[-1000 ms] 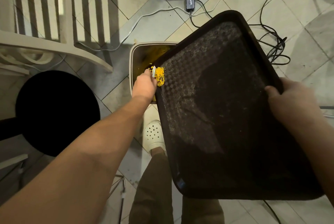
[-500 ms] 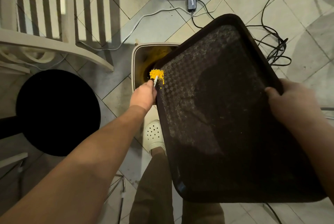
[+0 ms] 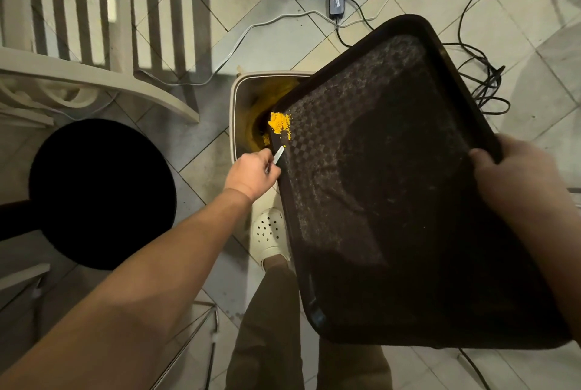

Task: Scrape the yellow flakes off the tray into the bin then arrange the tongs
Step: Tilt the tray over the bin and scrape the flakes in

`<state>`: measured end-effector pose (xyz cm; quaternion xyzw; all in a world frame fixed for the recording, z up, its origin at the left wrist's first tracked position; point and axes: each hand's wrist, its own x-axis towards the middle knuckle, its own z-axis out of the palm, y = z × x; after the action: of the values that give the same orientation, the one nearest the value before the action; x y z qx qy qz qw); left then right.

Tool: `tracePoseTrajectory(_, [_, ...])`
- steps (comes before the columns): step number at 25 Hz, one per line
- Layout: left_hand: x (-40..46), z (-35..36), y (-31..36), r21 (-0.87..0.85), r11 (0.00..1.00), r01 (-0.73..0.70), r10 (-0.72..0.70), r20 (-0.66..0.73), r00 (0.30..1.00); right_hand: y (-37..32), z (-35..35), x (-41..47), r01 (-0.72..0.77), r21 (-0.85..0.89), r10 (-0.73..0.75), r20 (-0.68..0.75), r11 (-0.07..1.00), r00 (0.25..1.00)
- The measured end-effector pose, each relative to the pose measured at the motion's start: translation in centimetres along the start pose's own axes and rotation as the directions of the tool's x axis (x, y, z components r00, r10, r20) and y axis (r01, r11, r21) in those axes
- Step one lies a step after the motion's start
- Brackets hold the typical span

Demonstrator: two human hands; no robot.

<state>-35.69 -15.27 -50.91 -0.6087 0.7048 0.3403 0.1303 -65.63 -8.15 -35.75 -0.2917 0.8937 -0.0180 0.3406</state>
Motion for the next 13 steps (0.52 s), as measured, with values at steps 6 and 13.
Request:
tracePoseTrajectory(6, [1.6, -1.2, 0.9, -0.061, 0.997, 0.049, -0.052, -0.058, 0.997, 0.1, 0.3, 0.0, -0.024, 0.001, 0.024, 0.01, 1.0, 1.0])
tracePoseTrajectory(13, [1.0, -0.4, 1.0, -0.018, 1.0, 0.016, -0.016, -0.012, 1.0, 0.1, 0.3, 0.0, -0.024, 0.002, 0.024, 0.0, 1.0, 1.0])
